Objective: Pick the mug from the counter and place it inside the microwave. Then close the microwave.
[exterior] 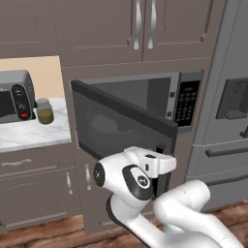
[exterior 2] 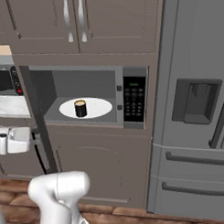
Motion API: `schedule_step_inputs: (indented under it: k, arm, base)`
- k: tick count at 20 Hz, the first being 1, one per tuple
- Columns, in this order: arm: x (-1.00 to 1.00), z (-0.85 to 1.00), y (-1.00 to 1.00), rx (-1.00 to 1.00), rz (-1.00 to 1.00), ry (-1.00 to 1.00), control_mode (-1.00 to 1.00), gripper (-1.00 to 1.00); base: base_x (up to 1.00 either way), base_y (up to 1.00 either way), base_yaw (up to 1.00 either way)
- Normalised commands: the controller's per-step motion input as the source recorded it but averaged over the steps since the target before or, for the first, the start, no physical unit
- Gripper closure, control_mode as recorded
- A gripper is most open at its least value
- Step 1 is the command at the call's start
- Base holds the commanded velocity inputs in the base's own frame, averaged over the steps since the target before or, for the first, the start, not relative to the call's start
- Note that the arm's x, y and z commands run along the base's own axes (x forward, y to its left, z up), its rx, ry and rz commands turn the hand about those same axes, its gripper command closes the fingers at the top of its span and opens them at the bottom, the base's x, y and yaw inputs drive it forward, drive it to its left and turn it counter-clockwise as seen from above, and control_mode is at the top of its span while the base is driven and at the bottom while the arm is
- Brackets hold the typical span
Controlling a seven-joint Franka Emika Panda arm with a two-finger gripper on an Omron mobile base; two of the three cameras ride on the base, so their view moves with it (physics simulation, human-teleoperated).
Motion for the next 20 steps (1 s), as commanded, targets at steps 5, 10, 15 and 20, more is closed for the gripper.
schedule_step_inputs:
  k: [5, 10, 15, 20]
  arm:
    - [0.35, 0.00, -0.65, 0.00, 0.14, 0.00, -1.00, -1.00]
    - [0.42, 0.00, -0.67, 0.00, 0.15, 0.02, -1.00, -1.00]
    - [0.47, 0.00, -0.71, 0.00, 0.14, 0.06, -1.00, -1.00]
    - [0.39, 0.00, -0.67, 0.00, 0.14, 0.06, -1.00, -1.00]
  base:
    - [0.00, 0.00, 0.00]
    - [0.00, 0.00, 0.00]
    - [0.00, 0.00, 0.00]
    - [0.00, 0.00, 0.00]
